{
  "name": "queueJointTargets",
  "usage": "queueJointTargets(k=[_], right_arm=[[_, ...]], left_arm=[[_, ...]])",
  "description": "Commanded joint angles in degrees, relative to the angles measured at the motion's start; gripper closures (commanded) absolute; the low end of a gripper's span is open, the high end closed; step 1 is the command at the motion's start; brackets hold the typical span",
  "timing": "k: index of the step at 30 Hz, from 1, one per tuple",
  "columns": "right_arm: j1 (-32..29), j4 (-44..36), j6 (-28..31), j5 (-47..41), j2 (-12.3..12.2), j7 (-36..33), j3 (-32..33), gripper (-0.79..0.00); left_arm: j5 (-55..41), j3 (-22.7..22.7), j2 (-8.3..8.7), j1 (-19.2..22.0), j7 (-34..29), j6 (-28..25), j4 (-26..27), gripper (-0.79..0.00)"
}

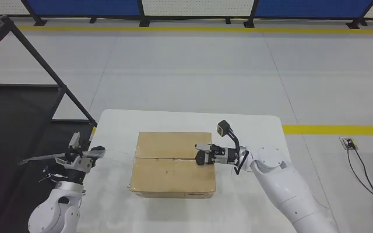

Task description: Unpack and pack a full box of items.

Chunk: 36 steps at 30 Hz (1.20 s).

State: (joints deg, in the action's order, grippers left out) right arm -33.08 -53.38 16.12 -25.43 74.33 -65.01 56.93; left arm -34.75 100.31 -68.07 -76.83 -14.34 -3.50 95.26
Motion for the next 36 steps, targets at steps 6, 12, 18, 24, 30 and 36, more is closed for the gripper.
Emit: queueJointTargets(k=[6, 12, 18, 24, 30, 36], right_arm=[[0.1, 0.5, 0.4, -0.2, 0.1, -0.4, 0.2, -0.785], [0.2, 0.9, 0.8, -0.3, 0.1, -0.8, 0.3, -0.785], [0.3, 1.3, 1.2, -0.5, 0.2, -1.1, 0.3, -0.785], [0.2, 1.5, 1.9, -0.7, 0.2, -1.2, 0.6, -0.785], [-0.3, 1.3, 3.1, -1.4, 0.2, -0.8, 1.1, -0.785], [-1.6, -0.1, 4.8, -2.2, -0.1, -1.8, 2.2, -0.785]], left_arm=[[3.1, 0.8, -0.06, -3.3, 2.0, -0.9, 6.8, -0.785], [5.6, 1.1, -0.12, -4.9, 3.0, -1.3, 11.5, -0.785], [8.5, 0.9, -0.13, -5.4, 3.0, -1.8, 15.4, -0.785], [12.8, -0.5, -0.07, -5.5, 1.6, -1.7, 18.6, -0.785], [20.9, -3.1, 0.20, -4.8, -1.3, -0.6, 20.5, -0.785], [27.7, -6.1, 0.32, -4.0, -2.5, 0.3, 21.7, -0.785]])
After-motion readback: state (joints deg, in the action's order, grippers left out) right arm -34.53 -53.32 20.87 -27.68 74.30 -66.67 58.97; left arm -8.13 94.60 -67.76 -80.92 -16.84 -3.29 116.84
